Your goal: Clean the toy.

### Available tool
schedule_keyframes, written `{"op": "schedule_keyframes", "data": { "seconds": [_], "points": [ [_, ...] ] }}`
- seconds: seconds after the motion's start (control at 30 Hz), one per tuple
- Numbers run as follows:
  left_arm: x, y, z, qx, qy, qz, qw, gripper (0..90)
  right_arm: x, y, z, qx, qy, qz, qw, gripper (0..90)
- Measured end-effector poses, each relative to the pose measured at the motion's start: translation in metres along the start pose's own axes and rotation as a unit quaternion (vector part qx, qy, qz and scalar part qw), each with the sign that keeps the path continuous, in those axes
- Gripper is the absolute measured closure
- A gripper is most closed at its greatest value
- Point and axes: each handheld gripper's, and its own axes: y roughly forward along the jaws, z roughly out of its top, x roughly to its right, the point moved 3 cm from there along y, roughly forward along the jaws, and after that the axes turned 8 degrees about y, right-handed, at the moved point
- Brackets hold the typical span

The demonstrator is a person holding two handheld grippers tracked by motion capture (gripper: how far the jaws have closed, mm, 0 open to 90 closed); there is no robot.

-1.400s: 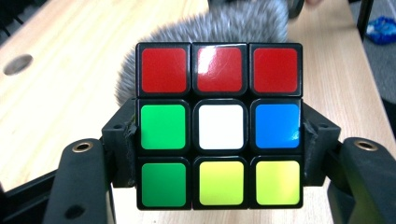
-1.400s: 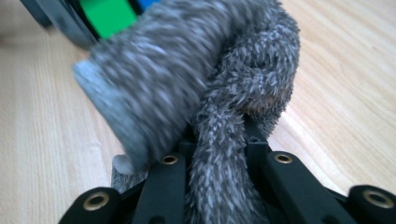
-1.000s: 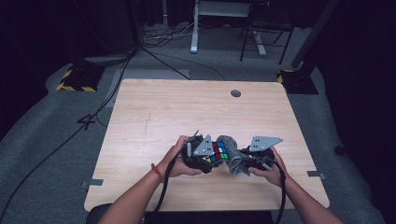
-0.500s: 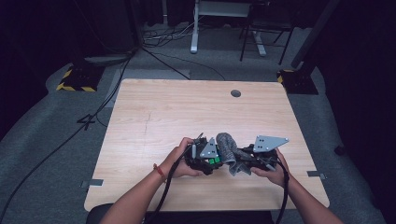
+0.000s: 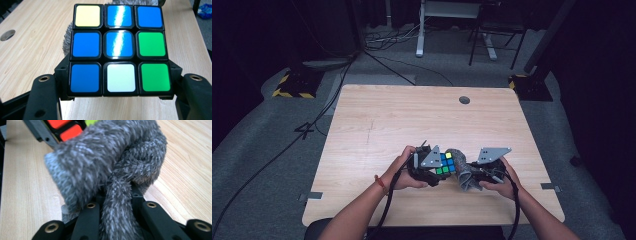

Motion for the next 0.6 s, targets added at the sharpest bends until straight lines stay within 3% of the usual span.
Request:
{"op": "schedule_keyframes", "data": {
  "seconds": [0.1, 0.2, 0.27, 0.33, 0.43, 0.5, 0.6],
  "points": [
    [-0.002, 0.001, -0.003, -0.003, -0.006, -0.001, 1.0, 33.6, -0.004, -0.008, 0.005, 0.019, -0.01, -0.002, 0.9998, 76.9],
    [-0.001, 0.006, -0.004, -0.016, -0.001, -0.002, 0.9999, 33.6, -0.008, -0.018, 0.012, 0.054, -0.007, 0.011, 0.9984, 76.9],
    [0.002, 0.01, -0.003, -0.019, 0.003, -0.006, 0.9998, 33.6, -0.012, -0.021, 0.018, 0.064, -0.017, 0.006, 0.9978, 76.8],
    [0.002, 0.01, -0.003, -0.025, 0.002, 0.004, 0.9997, 33.5, -0.013, -0.019, 0.022, 0.066, -0.022, -0.003, 0.9976, 76.7],
    [0.001, 0.007, -0.003, -0.016, 0.001, 0.002, 0.9999, 33.6, -0.007, -0.015, 0.023, 0.063, -0.009, -0.001, 0.998, 76.7],
    [0.002, 0.005, -0.001, -0.013, 0.001, 0.002, 0.9999, 33.5, -0.002, -0.01, 0.02, 0.046, -0.004, -0.011, 0.9989, 76.7],
    [0.002, 0.003, 0.0, -0.01, 0.001, 0.001, 1.0, 33.5, 0.004, -0.001, 0.012, 0.028, 0.014, -0.004, 0.9995, 76.8]
  ]
}}
